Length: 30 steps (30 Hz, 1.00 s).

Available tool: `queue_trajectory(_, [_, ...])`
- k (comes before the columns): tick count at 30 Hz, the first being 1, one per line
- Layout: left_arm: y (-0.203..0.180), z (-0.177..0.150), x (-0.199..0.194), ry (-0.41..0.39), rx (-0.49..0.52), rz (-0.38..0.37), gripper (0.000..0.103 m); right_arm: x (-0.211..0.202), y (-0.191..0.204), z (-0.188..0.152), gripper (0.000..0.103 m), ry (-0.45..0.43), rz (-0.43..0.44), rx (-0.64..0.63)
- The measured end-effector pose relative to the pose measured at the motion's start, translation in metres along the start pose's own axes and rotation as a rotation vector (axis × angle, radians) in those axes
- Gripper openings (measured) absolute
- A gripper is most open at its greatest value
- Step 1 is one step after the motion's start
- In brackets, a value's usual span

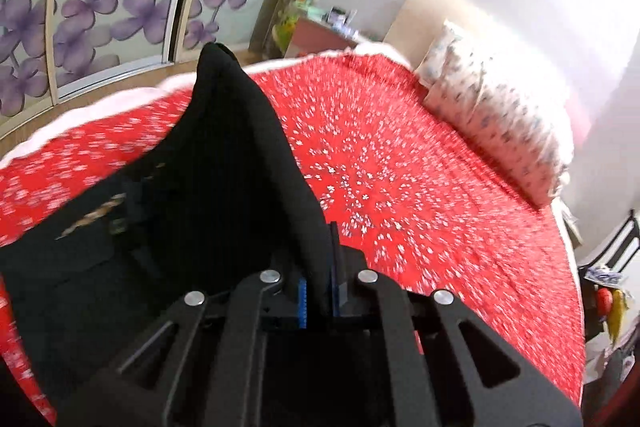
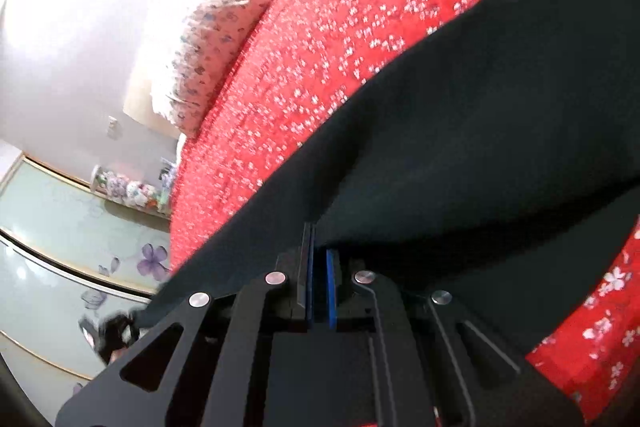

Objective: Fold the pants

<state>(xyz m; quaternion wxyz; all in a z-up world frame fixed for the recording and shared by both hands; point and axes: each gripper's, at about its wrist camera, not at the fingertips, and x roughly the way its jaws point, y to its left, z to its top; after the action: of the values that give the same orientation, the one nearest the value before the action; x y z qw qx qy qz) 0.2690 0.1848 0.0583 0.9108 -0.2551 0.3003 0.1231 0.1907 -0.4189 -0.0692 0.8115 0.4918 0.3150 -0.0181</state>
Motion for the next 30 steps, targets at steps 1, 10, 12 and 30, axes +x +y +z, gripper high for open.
queue_trajectory(1, [0.007, -0.005, -0.014, -0.012, 0.0, -0.008, 0.007, -0.004, 0.0, 0.002, 0.005, -0.007, 0.014, 0.009])
queue_trajectory(10, [0.104, -0.104, -0.095, -0.024, -0.165, 0.023, 0.008, -0.028, -0.007, -0.002, 0.005, -0.019, 0.046, 0.086])
queue_trajectory(12, [0.124, -0.128, -0.084, 0.04, -0.241, 0.03, 0.008, -0.027, -0.011, -0.009, 0.005, 0.0, 0.023, 0.093])
queue_trajectory(30, [0.213, -0.09, -0.06, 0.073, -0.448, -0.193, 0.032, -0.021, -0.013, -0.016, 0.005, 0.013, -0.044, 0.025])
